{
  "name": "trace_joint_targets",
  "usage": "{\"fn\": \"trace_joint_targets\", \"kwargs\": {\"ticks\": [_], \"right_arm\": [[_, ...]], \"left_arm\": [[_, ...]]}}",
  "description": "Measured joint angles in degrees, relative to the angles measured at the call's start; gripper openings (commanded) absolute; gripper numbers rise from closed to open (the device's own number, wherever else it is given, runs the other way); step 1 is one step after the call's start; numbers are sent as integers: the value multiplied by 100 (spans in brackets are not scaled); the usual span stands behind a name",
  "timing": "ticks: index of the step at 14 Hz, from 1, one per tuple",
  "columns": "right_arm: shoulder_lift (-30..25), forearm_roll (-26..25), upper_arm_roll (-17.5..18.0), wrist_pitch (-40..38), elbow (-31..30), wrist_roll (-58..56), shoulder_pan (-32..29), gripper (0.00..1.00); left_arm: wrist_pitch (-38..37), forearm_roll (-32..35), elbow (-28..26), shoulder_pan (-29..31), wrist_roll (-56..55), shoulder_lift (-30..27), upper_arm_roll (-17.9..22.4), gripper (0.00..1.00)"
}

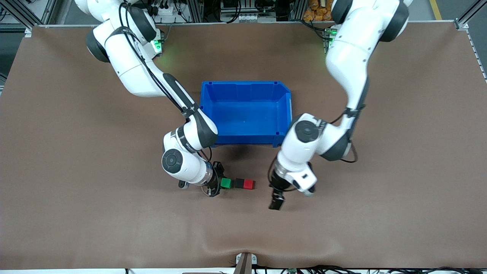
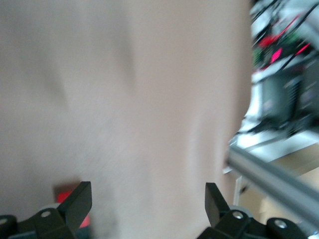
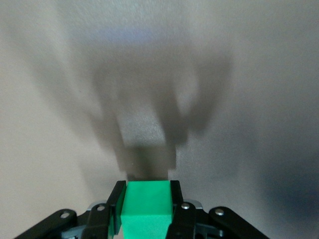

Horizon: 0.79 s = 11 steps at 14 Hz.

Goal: Attach green and red cubes to black cube

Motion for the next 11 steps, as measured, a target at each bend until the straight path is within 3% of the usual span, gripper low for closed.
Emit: {"fn": "trace_joint_targets", "kwargs": {"ticks": [1, 2, 3, 4, 11], "right_arm": [[37, 1, 0, 36, 0, 18, 38, 0], [70, 2, 0, 72, 2, 40, 73, 23], [97, 3, 0, 94, 4, 57, 104, 51], [100, 3, -1, 106, 12, 70, 123, 100], [94, 2, -64, 73, 98, 80, 117, 100]], "left_arm": [[-180, 1, -1, 177, 250, -135, -6, 100], [-355, 1, -2, 347, 530, -243, -15, 100], [-510, 0, -3, 496, 790, -326, -21, 100], [-659, 0, -4, 631, 1042, -407, -25, 100], [-1307, -1, -226, 1494, 2539, -1095, -174, 100]]}}
